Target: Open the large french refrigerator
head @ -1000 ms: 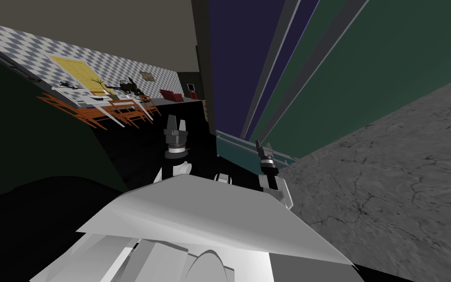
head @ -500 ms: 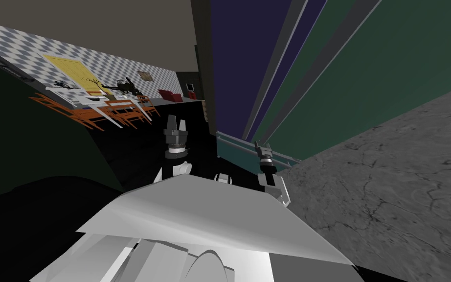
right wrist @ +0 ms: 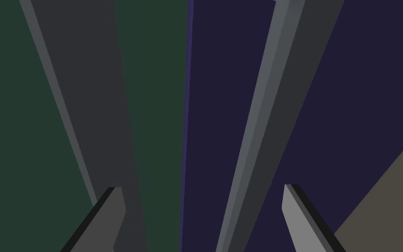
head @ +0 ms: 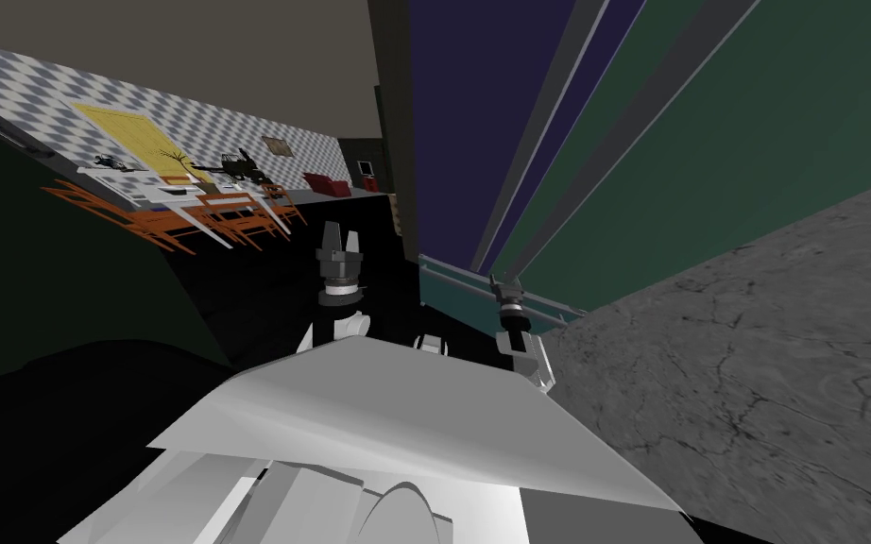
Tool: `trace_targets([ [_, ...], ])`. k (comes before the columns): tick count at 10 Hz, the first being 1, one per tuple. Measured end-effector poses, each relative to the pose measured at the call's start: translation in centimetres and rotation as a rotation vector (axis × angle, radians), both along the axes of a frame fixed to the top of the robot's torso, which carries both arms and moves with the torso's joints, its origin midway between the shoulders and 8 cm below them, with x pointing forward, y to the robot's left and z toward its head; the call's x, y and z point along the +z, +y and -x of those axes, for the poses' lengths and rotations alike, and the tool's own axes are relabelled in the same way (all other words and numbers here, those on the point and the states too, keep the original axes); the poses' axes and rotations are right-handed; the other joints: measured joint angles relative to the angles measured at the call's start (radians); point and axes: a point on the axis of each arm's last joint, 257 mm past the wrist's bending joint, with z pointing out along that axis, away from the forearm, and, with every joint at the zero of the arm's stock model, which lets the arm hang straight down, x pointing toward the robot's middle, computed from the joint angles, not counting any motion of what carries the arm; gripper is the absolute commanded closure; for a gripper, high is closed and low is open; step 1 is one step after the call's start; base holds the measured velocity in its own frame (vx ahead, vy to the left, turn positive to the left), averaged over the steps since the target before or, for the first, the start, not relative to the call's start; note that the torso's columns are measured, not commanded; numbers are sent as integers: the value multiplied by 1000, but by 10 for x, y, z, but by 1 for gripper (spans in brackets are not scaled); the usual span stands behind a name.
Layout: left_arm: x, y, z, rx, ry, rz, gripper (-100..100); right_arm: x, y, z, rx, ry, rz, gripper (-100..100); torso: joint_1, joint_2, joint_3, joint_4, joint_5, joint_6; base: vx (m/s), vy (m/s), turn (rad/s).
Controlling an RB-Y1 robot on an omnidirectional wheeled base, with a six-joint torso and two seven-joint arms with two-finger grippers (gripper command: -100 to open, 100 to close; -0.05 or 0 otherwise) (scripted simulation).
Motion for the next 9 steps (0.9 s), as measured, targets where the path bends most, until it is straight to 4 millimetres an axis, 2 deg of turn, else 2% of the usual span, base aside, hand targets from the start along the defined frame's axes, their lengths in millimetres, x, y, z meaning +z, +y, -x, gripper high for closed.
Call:
trace_targets([
  [9,0,0,0,0,0,0,0,-41,-16,-25,-121,109,298,-100,0,0,0,0,0,0,37,46,-16],
])
